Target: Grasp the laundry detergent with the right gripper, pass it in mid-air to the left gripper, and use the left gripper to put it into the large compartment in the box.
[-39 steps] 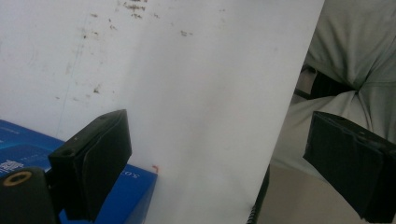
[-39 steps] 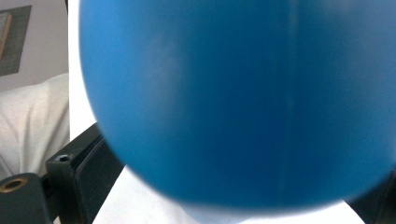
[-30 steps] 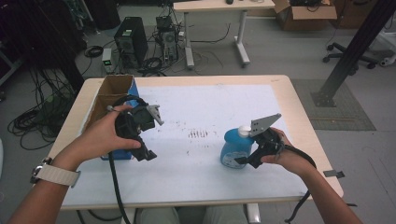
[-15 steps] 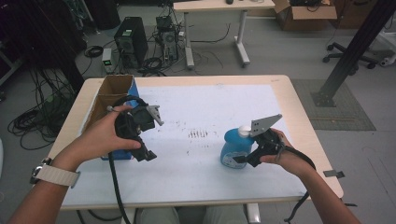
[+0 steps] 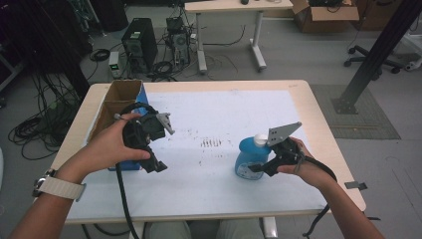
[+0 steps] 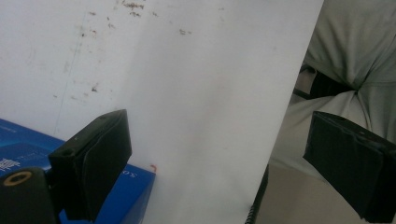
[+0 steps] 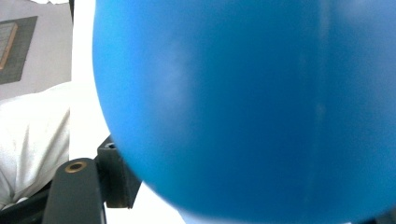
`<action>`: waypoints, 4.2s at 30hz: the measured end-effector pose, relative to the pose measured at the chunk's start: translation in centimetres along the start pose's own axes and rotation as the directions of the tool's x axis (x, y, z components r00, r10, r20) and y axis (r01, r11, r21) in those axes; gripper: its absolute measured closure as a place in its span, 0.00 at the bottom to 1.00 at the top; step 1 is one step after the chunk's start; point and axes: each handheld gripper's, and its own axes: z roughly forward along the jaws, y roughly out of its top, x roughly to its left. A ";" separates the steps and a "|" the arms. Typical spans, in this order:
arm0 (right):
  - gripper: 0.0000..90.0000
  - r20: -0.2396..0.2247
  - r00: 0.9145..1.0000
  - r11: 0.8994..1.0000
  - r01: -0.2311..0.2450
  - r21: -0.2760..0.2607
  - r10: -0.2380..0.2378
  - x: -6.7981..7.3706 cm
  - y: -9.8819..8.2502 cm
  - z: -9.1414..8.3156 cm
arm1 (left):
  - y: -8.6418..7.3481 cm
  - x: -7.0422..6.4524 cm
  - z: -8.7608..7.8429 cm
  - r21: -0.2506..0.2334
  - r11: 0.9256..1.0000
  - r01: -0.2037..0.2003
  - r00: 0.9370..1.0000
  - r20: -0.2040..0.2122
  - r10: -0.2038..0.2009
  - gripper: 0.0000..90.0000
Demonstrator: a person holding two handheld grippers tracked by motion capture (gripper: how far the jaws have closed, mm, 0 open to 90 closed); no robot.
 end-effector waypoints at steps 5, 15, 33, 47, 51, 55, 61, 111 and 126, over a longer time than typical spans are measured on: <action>0.34 -0.002 1.000 1.000 0.005 -0.005 -0.005 0.0 0.0 0.1 | 0.0 0.0 0.0 -0.001 1.000 0.000 1.000 0.000 0.000 0.09; 0.39 -0.002 1.000 1.000 0.002 -0.028 -0.002 -0.1 -0.3 -0.1 | -0.1 0.1 0.0 -0.004 1.000 0.003 1.000 0.000 -0.003 0.09; 0.47 0.002 1.000 0.999 0.020 -0.037 -0.020 -0.2 -0.4 -0.1 | -0.2 0.1 0.1 -0.004 1.000 0.005 1.000 0.000 -0.005 0.09; 0.49 0.008 0.999 0.999 0.036 -0.036 -0.035 0.1 -0.1 -0.2 | -0.1 -0.1 0.1 -0.008 1.000 0.003 1.000 -0.002 -0.003 0.09; 0.49 -0.003 0.999 0.997 0.039 -0.061 -0.039 0.5 0.6 -0.9 | 0.0 -0.3 -0.2 -0.012 1.000 -0.002 1.000 -0.004 0.002 0.09; 0.49 -0.011 0.999 0.997 0.039 -0.068 -0.040 0.9 1.5 -1.6 | 0.3 -0.6 -0.6 -0.024 1.000 -0.011 1.000 -0.001 0.011 0.09; 0.49 -0.022 0.998 0.996 0.050 -0.068 -0.052 1.6 3.0 -2.7 | 1.0 -1.2 -1.4 -0.037 0.999 -0.029 1.000 -0.002 0.029 0.09; 0.49 -0.175 0.968 0.984 0.176 -0.032 -0.179 6.9 13.0 -3.0 | 9.1 -5.9 -6.1 -0.061 0.978 -0.198 0.977 0.065 0.202 0.07; 0.49 -0.221 0.953 0.978 0.210 -0.012 -0.207 7.7 14.6 -1.0 | 9.9 -6.1 -5.3 -0.067 0.977 -0.205 0.974 0.083 0.210 0.07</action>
